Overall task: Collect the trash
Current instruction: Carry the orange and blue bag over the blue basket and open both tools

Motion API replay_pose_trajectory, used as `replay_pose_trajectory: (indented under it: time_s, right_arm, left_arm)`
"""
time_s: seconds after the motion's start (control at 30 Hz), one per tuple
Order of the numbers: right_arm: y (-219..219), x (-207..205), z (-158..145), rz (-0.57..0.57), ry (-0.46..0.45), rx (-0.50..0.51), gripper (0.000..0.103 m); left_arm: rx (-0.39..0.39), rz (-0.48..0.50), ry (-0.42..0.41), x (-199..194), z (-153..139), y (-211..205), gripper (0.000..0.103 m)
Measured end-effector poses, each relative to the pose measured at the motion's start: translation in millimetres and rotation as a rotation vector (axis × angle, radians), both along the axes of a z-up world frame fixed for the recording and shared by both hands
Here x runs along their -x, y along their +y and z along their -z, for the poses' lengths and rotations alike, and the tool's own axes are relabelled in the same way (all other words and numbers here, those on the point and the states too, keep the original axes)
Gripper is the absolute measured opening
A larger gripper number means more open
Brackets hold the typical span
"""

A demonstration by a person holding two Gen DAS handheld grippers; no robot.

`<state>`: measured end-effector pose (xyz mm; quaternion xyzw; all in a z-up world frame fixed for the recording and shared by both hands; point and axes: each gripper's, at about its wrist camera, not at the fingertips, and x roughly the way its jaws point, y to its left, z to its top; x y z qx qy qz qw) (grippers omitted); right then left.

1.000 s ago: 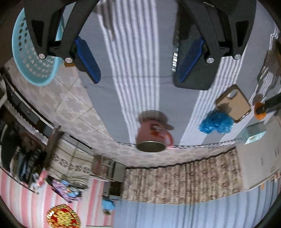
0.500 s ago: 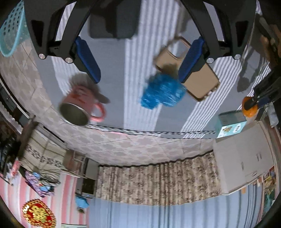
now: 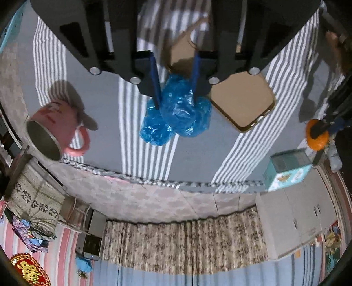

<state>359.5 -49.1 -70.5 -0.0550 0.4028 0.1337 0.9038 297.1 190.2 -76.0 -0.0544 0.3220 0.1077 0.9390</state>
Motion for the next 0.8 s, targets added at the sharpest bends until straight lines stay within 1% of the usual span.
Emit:
replay_pose_trajectory:
  time_s: [0.13, 0.2, 0.23, 0.3, 0.43, 0.5, 0.53, 0.6, 0.63, 0.7, 0.8]
  right_arm:
    - [-35.9, 32.7, -28.1, 0.022, -0.070, -0.033, 0.022]
    - [-57.9, 52.5, -42.6, 0.038, -0.108, -0.025, 0.022]
    - [-76.3, 67.4, -51.2, 0.053, -0.128, -0.018, 0.022]
    - [-104.4, 86.3, -59.9, 0.083, -0.147, -0.003, 0.022]
    - [-160.9, 115.6, -66.2, 0.161, -0.163, 0.033, 0.022]
    - [-196.5, 133.5, -68.9, 0.233, -0.169, 0.037, 0.022]
    - [-210.3, 140.9, -69.9, 0.262, -0.171, 0.029, 0.022]
    - [-247.6, 159.2, -70.6, 0.337, -0.172, -0.031, 0.023]
    - [-258.6, 163.8, -70.3, 0.362, -0.174, -0.042, 0.023]
    - [-279.8, 175.9, -66.8, 0.415, -0.186, -0.026, 0.023]
    - [-306.2, 186.2, -60.0, 0.471, -0.193, 0.038, 0.022]
  left_arm:
    - [-0.012, 0.017, 0.002, -2.6, 0.2, -7.1, 0.045]
    - [-0.016, 0.033, 0.008, -3.5, 1.0, -12.3, 0.044]
    - [-0.013, 0.045, 0.010, -3.6, -0.2, -15.3, 0.044]
    - [-0.028, 0.071, 0.002, 0.9, -7.7, -28.8, 0.045]
    - [-0.024, 0.131, -0.012, 11.3, -25.2, -62.9, 0.045]
    - [-0.027, 0.147, -0.020, 16.8, -32.7, -79.6, 0.045]
    - [-0.024, 0.165, -0.031, 20.6, -39.1, -93.6, 0.045]
    - [-0.012, 0.199, -0.048, 25.4, -47.4, -115.1, 0.045]
    - [-0.009, 0.221, -0.055, 28.6, -50.7, -129.3, 0.045]
    - [-0.006, 0.259, -0.065, 32.9, -55.1, -156.9, 0.045]
    - [-0.007, 0.320, -0.068, 38.8, -55.7, -198.7, 0.045]
